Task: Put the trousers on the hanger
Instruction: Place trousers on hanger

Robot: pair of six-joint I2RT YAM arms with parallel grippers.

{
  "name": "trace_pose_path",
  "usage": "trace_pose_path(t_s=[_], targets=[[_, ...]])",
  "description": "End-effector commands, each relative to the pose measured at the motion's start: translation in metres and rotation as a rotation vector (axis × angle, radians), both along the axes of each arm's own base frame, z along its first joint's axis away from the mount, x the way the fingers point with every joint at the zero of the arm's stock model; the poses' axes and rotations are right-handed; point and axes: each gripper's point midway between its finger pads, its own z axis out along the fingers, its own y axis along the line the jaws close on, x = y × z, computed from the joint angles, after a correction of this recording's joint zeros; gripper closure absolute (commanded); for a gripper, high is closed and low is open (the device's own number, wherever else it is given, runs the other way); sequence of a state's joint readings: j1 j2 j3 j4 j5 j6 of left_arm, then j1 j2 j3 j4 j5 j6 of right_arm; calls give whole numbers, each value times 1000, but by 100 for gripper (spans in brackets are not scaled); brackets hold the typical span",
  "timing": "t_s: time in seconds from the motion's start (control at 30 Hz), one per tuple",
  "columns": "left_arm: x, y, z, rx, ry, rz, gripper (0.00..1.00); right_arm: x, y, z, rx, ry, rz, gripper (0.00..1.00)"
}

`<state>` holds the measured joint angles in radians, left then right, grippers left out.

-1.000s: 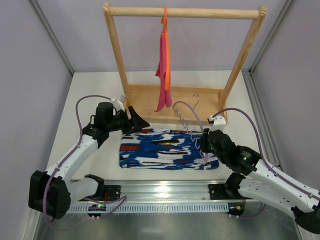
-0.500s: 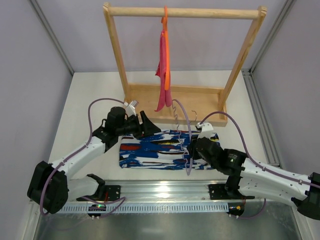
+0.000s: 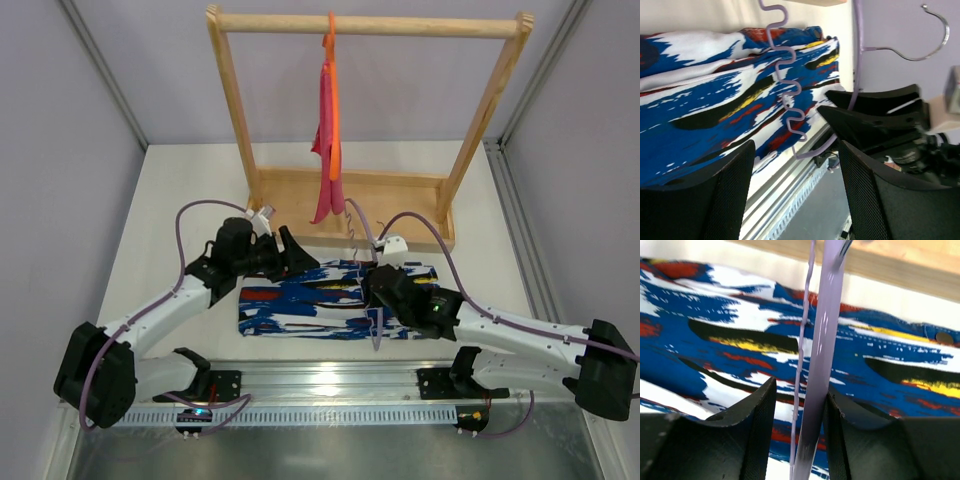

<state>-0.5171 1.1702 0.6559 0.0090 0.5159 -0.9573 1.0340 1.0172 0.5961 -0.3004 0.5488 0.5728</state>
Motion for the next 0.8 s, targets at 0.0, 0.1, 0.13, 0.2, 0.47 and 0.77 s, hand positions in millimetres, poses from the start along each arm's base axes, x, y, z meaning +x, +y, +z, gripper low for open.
trace_pose_path(t_s=[0.0,0.1,0.13,0.2,0.47,0.77], targets=[[1,10,-5,69,-27,32,32,30,16,50,113,-121,-52,57],[3,23,-20,160,1,79,31,40,18,56,110,-121,-46,57],[7,26,-18,187,-12,90,31,46,15,57,112,-125,-63,57],[13,36,-27,260,-12,114,30,53,12,60,122,-122,-79,57],[28,115,-59,484,113,338,26,62,13,64,170,-101,-80,93],[8,172,-99,609,306,465,18,21,-8,73,318,-32,-103,96]])
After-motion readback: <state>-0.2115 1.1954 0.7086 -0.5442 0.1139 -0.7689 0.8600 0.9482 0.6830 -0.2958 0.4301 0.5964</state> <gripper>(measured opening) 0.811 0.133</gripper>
